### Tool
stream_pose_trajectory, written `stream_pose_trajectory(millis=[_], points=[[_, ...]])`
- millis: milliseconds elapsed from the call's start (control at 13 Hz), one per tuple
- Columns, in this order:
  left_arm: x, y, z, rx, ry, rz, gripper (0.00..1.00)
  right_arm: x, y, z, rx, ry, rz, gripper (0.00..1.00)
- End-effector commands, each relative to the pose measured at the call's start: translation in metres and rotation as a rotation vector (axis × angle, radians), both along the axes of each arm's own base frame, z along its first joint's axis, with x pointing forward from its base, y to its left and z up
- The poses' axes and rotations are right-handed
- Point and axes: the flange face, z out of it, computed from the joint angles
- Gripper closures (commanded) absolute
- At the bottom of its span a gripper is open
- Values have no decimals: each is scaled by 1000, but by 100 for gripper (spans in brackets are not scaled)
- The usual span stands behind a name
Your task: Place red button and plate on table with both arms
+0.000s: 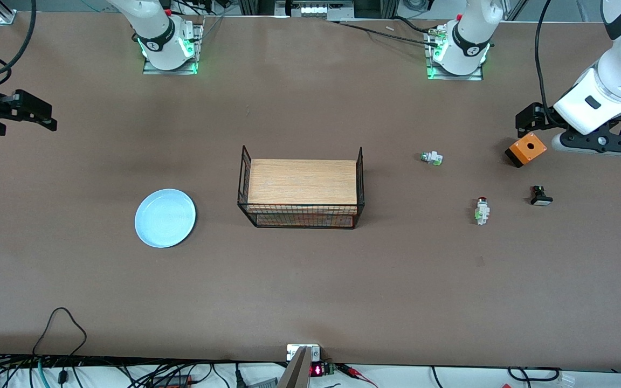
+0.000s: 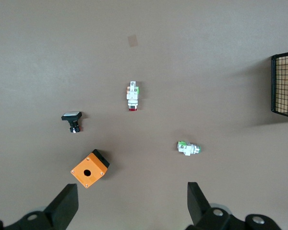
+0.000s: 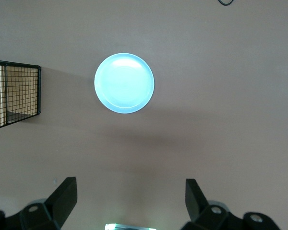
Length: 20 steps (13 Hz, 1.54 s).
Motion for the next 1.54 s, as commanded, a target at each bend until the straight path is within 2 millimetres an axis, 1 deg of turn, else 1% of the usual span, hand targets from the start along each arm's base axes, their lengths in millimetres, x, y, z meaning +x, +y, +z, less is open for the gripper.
stream_pose_trajectory(millis=[0, 154, 462, 615, 846, 1154, 1385, 1462], points=[[0, 0, 5, -2, -9, -4, 0, -22, 1, -3, 19, -20, -9, 0], [0, 1, 5, -1, -11, -3, 0, -23, 2, -10, 19, -5, -8, 0], [0, -1, 5, -1, -9, -6, 0, -17, -2, -13, 12, 4, -9, 0], [0, 0, 5, -2, -10, -5, 0, -17, 5, -13, 0, 10, 15, 0], [0, -1, 6, -3, -14, -6, 0, -18, -9, -17, 0, 30, -6, 0], [1, -1, 6, -1, -14, -7, 0, -7, -16, -35, -3, 62, -20, 0], [1, 0, 6, -3, -14, -4, 0, -4, -14, -27, -4, 33, -31, 0], [1, 0, 6, -2, -12, -4, 0, 0, -16, -19, -7, -5, -34, 0]])
